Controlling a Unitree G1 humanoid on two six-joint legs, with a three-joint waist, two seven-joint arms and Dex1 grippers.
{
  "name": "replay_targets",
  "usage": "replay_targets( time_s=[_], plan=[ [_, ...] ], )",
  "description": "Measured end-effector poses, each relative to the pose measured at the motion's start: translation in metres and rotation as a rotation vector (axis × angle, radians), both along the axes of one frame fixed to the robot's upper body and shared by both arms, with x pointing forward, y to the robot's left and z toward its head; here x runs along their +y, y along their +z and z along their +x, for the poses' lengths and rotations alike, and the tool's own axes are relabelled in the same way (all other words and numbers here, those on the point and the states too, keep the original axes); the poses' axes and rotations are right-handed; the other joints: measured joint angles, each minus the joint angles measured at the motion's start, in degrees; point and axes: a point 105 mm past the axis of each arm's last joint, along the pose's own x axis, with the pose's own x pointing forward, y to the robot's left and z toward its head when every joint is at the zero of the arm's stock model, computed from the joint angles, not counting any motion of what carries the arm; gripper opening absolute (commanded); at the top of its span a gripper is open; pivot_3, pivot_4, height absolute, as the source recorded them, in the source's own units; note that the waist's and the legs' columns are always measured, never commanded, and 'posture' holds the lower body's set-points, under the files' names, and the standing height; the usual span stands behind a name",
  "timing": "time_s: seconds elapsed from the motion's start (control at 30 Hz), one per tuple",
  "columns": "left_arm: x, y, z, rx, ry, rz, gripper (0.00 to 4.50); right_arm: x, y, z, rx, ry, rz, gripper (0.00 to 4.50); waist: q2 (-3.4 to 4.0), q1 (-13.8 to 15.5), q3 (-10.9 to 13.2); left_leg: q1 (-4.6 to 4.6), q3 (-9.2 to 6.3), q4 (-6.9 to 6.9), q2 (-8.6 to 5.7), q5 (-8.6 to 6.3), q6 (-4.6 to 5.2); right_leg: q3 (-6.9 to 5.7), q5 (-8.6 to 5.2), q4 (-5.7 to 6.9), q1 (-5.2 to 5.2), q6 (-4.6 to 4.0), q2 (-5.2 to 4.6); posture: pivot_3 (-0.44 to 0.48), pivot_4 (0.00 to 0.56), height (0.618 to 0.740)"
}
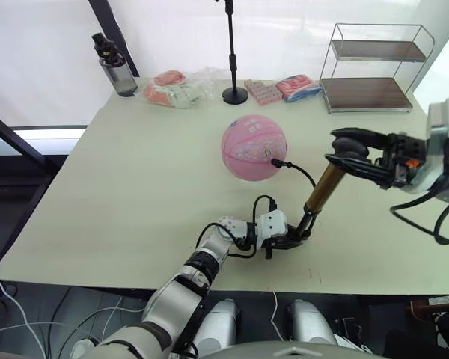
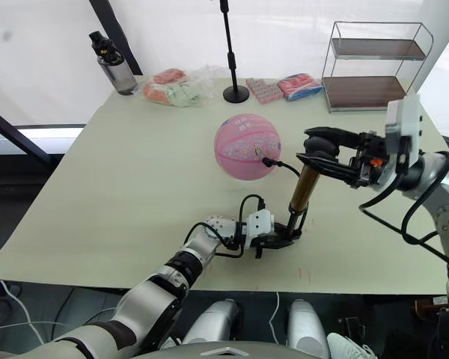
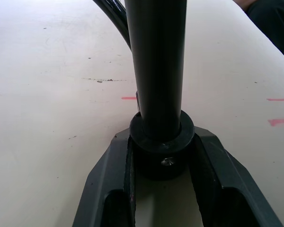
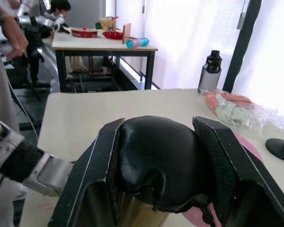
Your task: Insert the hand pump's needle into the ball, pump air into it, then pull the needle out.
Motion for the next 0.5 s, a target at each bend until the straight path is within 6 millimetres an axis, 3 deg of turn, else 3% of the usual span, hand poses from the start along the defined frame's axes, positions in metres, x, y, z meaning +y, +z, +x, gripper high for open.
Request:
replay_targets(
  time_s=[0.5],
  plan=[
    [0.000,-0.002,0.000,0.002,0.011,0.002,1.07,0.008,-0.088,0.002,0.021,-0.048,-0.099,1.82,0.01,-0.1,-0.2,0.16,0.01,0.02,-0.03,0.01,-0.01,0.02,0.00,0.02,0.09,0.00,0.07,0.000,0.150,0.740]
  ],
)
